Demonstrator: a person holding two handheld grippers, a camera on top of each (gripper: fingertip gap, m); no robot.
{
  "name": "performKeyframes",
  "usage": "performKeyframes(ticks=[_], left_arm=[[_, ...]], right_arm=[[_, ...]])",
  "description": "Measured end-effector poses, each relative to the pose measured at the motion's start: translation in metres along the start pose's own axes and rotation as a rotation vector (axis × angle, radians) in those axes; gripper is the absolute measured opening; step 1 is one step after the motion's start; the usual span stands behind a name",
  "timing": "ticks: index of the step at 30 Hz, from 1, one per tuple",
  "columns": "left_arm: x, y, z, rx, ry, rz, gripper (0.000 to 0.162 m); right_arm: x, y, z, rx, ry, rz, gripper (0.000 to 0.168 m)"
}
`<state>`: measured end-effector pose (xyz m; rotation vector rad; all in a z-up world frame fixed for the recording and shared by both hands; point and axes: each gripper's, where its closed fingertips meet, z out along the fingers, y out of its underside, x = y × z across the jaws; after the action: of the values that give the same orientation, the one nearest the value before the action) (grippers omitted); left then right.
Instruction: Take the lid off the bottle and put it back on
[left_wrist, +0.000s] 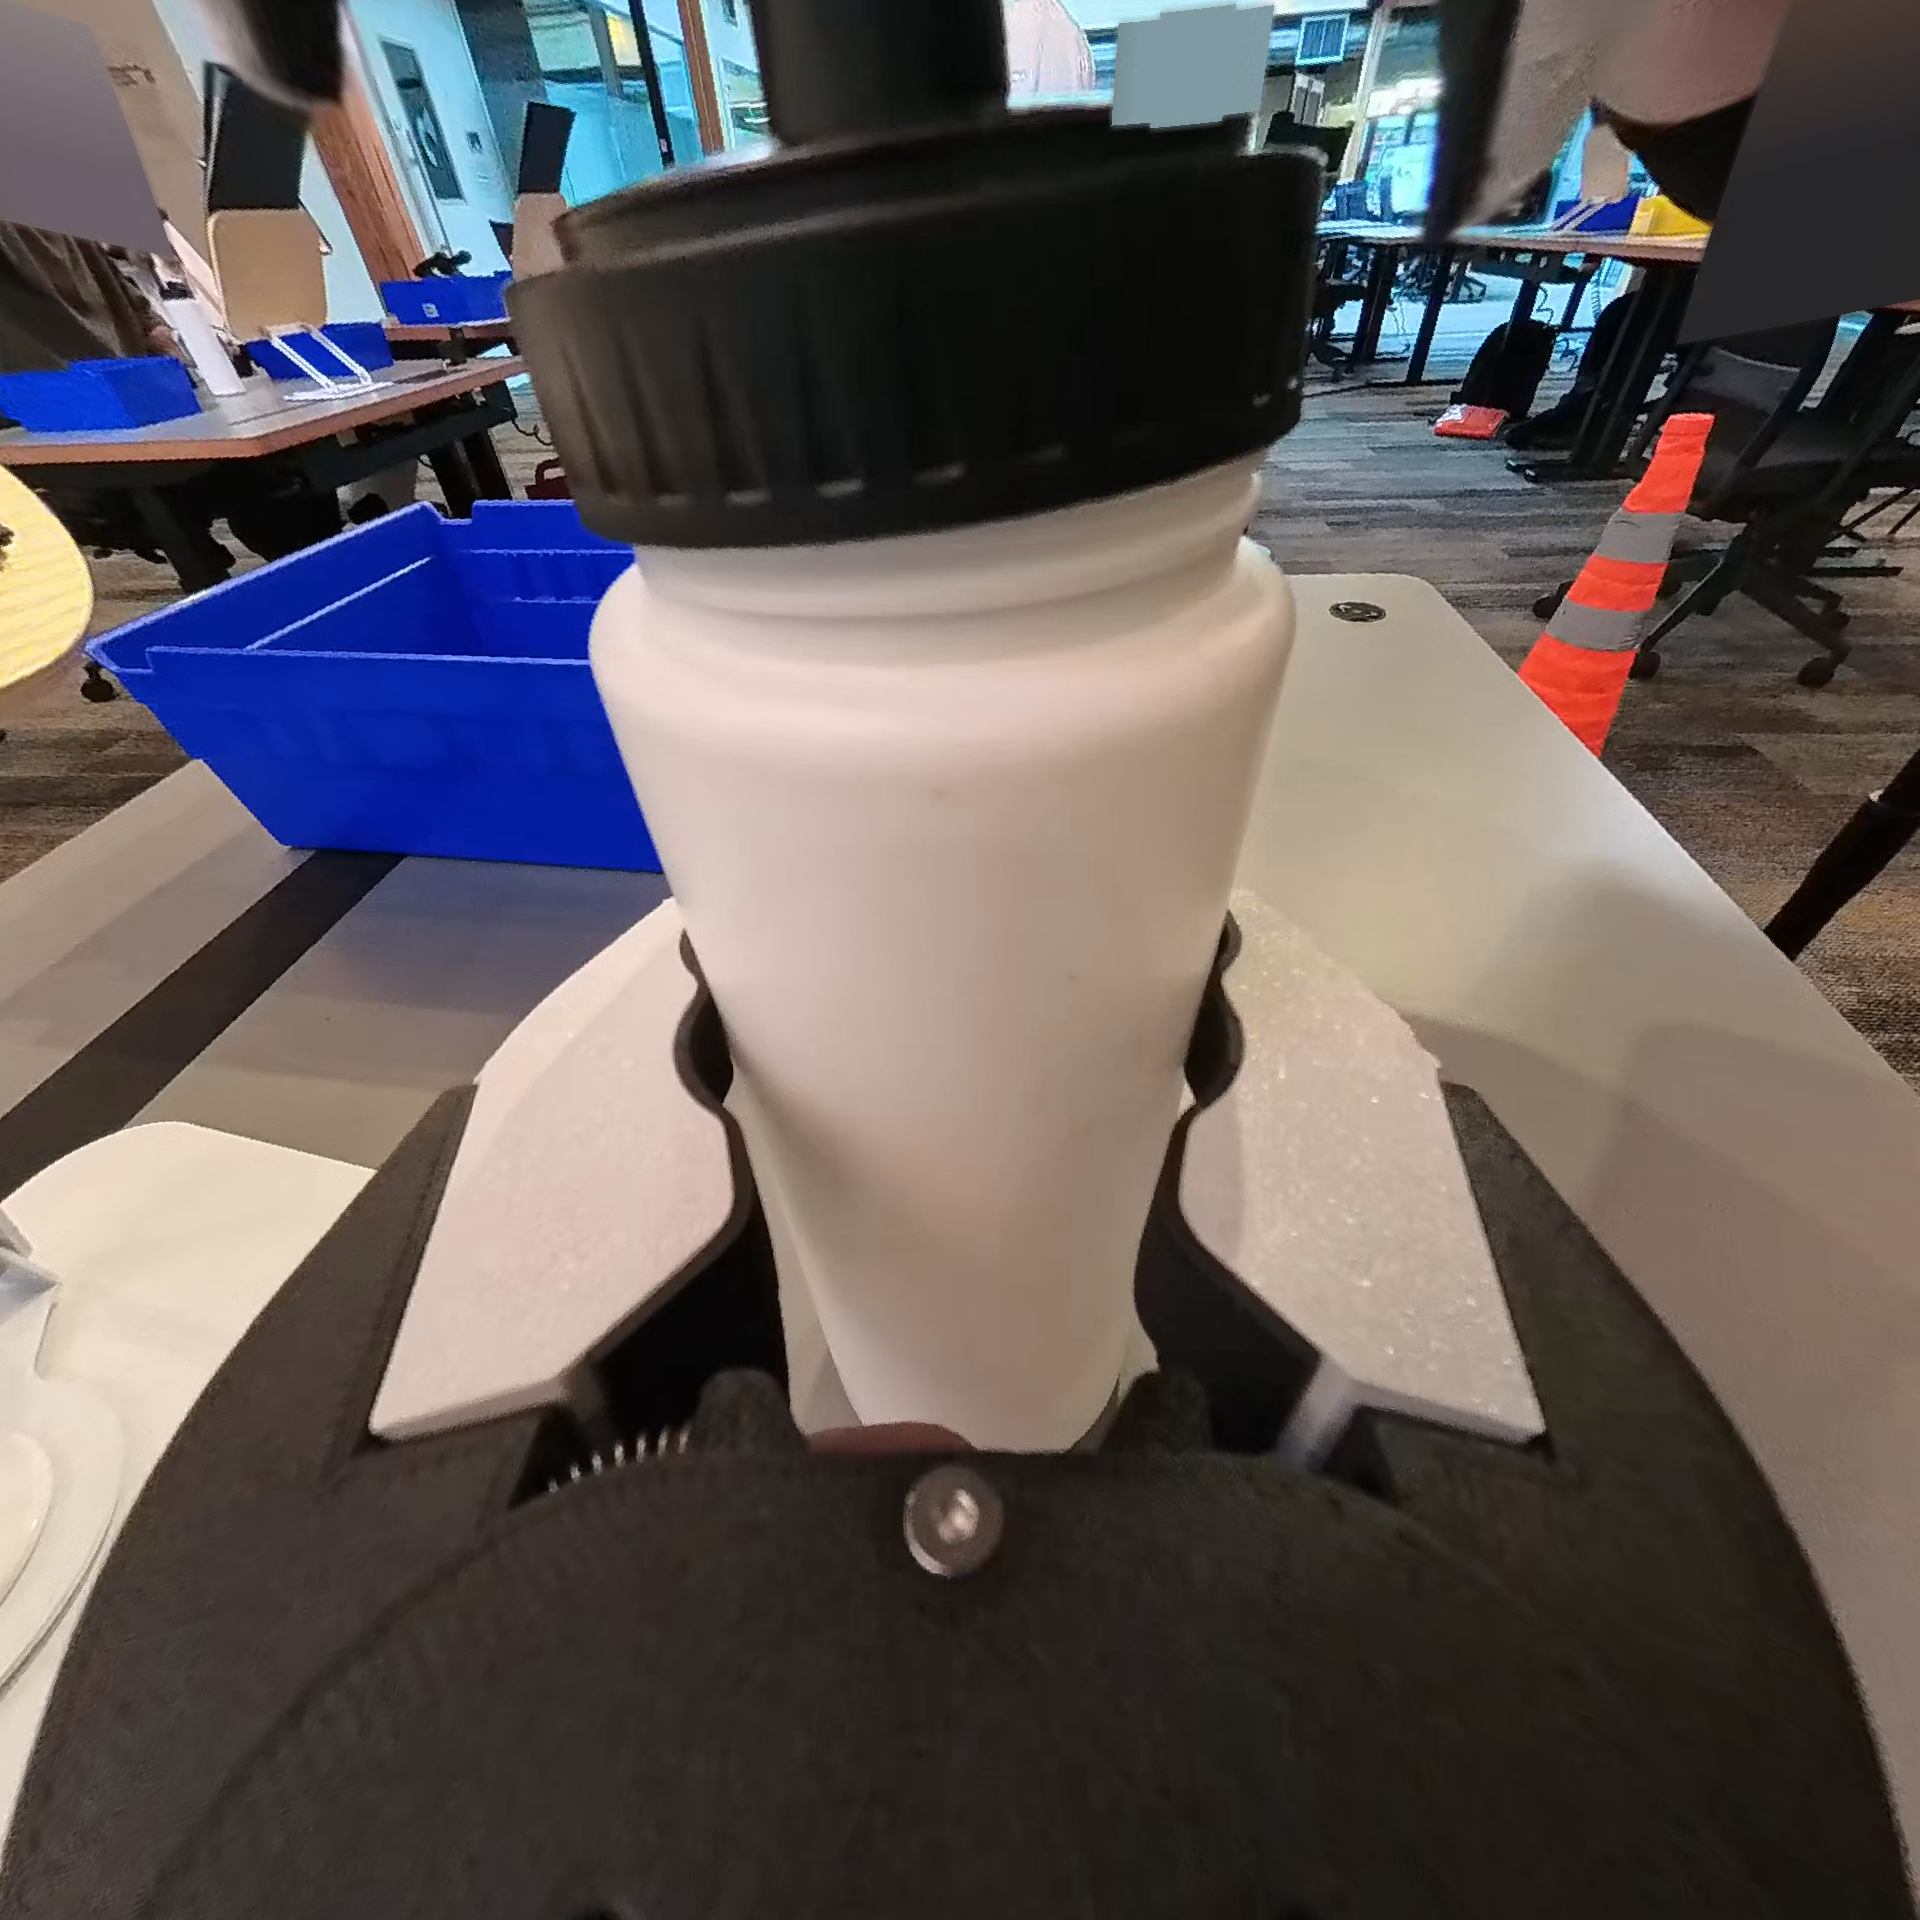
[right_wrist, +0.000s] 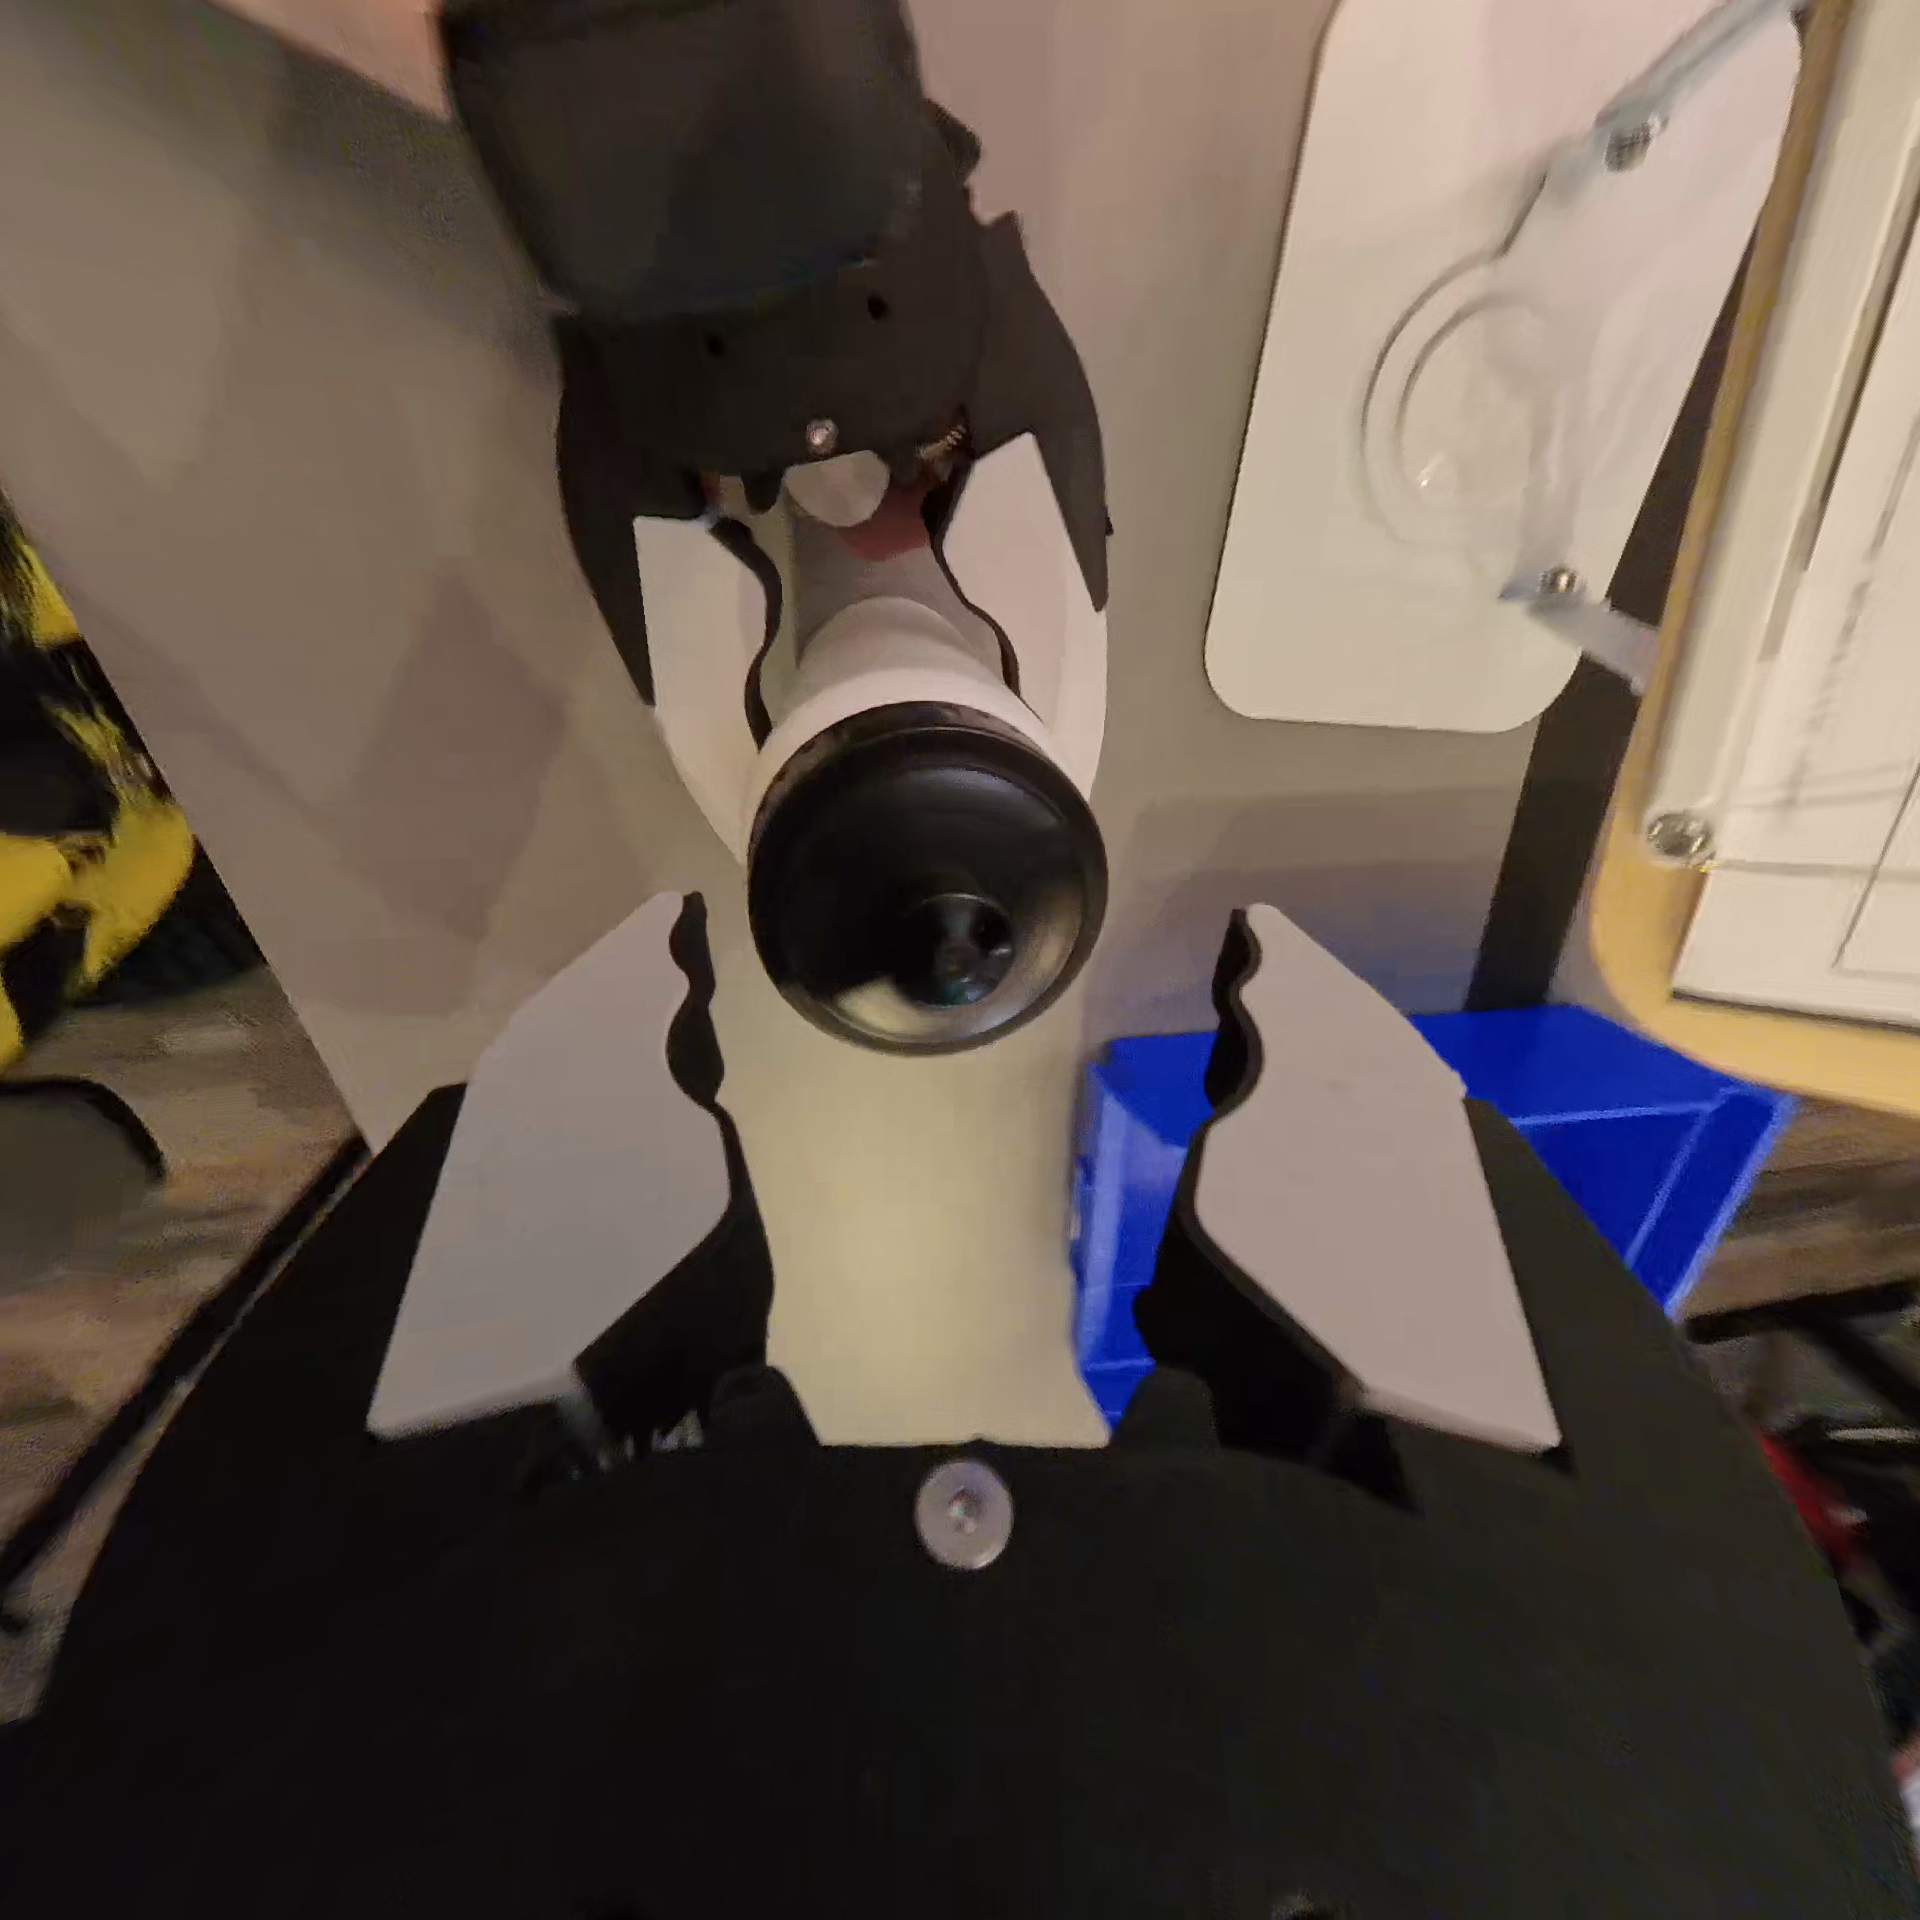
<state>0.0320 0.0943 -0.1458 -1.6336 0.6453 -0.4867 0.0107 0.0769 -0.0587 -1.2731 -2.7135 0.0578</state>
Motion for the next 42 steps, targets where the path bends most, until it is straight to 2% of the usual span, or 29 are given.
performKeyframes(ticks=[1, 5, 6, 10, 14, 17, 18, 20, 21, 24, 26, 27, 30, 34, 37, 42], left_arm=[[0.000, 0.000, 0.000, 0.000, 0.000, 0.000, 0.087], [0.000, 0.000, 0.000, 0.000, -0.001, -0.002, 0.087], [-0.001, 0.000, 0.000, 0.001, -0.001, -0.005, 0.087], [0.000, 0.000, 0.000, 0.001, -0.002, -0.004, 0.087], [0.000, 0.000, 0.000, 0.002, 0.000, -0.005, 0.087], [0.001, 0.000, 0.001, 0.000, 0.001, 0.003, 0.087], [0.001, 0.000, 0.001, 0.000, 0.001, 0.001, 0.087], [0.001, 0.000, 0.000, 0.000, 0.001, -0.001, 0.087], [0.001, 0.000, 0.001, 0.000, 0.001, -0.001, 0.087], [0.001, 0.000, 0.001, 0.000, 0.001, 0.002, 0.087], [0.001, 0.000, 0.001, 0.000, 0.000, -0.001, 0.087], [0.001, 0.000, 0.001, 0.001, 0.000, -0.002, 0.087], [0.001, 0.000, 0.001, 0.001, 0.002, -0.002, 0.087], [-0.001, 0.000, 0.000, 0.005, 0.002, -0.010, 0.087], [0.004, -0.001, 0.002, -0.002, 0.008, 0.014, 0.087], [0.002, 0.000, 0.002, 0.000, 0.007, 0.000, 0.087]], right_arm=[[-0.001, -0.002, -0.001, 0.008, 0.003, -0.058, 0.091], [-0.010, -0.002, 0.000, -0.020, -0.052, -0.192, 0.057], [-0.009, -0.003, 0.001, -0.021, -0.047, -0.187, 0.057], [-0.010, -0.003, 0.001, -0.015, -0.032, -0.109, 0.057], [-0.007, -0.007, 0.002, 0.021, -0.057, 0.212, 0.056], [-0.010, -0.006, 0.001, 0.005, -0.058, 0.224, 0.057], [-0.011, -0.006, 0.002, -0.007, -0.062, 0.173, 0.064], [-0.006, -0.002, 0.003, -0.034, -0.011, 0.056, 0.096], [-0.001, 0.001, 0.004, -0.053, 0.028, 0.013, 0.101], [-0.005, 0.002, 0.008, -0.055, -0.028, -0.082, 0.092], [-0.004, 0.005, 0.011, -0.074, -0.035, -0.130, 0.072], [-0.005, 0.005, 0.012, -0.075, -0.047, -0.135, 0.069], [-0.006, 0.005, 0.012, -0.066, -0.059, -0.094, 0.069], [-0.006, 0.002, 0.012, -0.024, -0.111, 0.341, 0.070], [-0.011, 0.007, 0.011, -0.060, -0.091, 0.297, 0.070], [-0.002, 0.007, 0.009, -0.032, -0.067, 0.116, 0.088]])
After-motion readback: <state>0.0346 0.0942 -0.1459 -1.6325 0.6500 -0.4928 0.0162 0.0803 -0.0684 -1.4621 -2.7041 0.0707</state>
